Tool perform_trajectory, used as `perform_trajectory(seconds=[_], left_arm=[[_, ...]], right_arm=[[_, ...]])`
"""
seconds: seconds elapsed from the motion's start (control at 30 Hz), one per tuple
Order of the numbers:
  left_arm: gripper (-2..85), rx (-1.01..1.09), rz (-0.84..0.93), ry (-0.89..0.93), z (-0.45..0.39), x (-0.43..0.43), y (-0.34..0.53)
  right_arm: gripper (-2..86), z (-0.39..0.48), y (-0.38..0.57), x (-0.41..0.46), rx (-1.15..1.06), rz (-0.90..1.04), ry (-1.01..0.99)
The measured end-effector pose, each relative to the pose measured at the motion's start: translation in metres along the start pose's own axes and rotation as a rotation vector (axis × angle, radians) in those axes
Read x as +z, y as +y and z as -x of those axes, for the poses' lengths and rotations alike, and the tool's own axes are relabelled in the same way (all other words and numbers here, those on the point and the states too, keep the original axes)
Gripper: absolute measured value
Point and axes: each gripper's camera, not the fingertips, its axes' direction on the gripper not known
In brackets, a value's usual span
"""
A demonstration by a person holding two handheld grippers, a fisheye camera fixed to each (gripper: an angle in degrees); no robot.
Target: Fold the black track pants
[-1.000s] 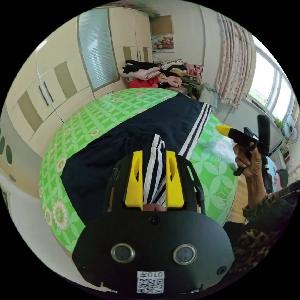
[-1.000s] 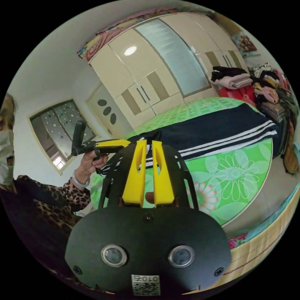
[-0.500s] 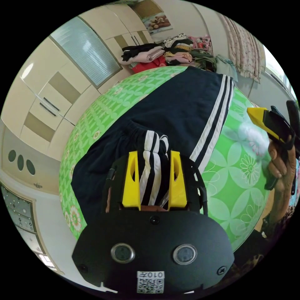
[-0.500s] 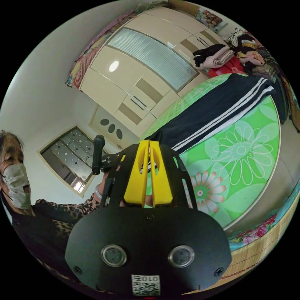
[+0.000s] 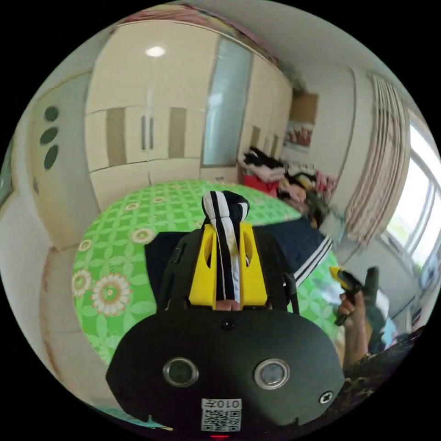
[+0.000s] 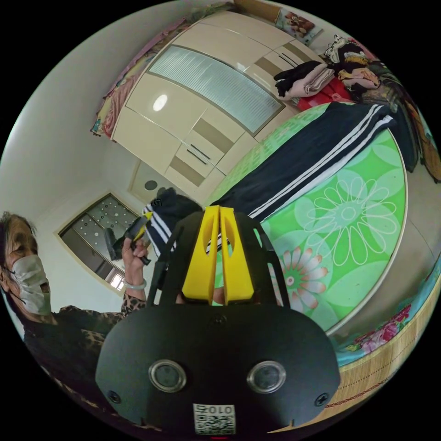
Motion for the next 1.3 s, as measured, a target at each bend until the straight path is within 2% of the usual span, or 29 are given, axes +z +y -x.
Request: perform_trajectory(seconds=[0.13,0.23,0.37,0.47,0.6,0.67,0.73,1.03,1.3], left_arm=[[10.2,-0.314,-0.156,-0.012,0.17,-0.116,0.042],[10.1,-0.516,-0.183,-0.005,0.278,-0.17,0.092],[9.8,-0.731,-0.129,0.044,0.38,-0.191,0.158],[9.6,-0.855,-0.199,0.202,0.436,-0.21,0.208],[9.1,-0.848,-0.296,0.187,0.467,-0.258,0.252],[8.8,-0.877,-0.313,0.244,0.486,-0.269,0.275],[8.5,-0.917,-0.375,0.385,0.513,-0.28,0.305],[8.4,-1.086,-0.496,0.743,0.595,-0.291,0.397],[7.9,-0.745,-0.523,0.926,0.654,-0.322,0.405]], right_arm=[[2.4,0.001,-0.003,0.002,0.011,-0.006,0.016],[2.5,0.002,-0.007,0.006,0.026,0.0,0.041],[2.4,0.002,-0.011,0.012,0.058,0.003,0.071],[2.4,0.003,-0.014,0.018,0.082,0.021,0.092],[2.5,0.005,-0.017,0.024,0.087,0.04,0.095],[2.5,0.005,-0.019,0.028,0.079,0.057,0.085],[2.5,0.005,-0.023,0.034,0.082,0.088,0.079],[2.7,0.006,-0.028,0.048,0.093,0.12,0.074],[2.4,0.007,-0.028,0.058,0.111,0.125,0.088]])
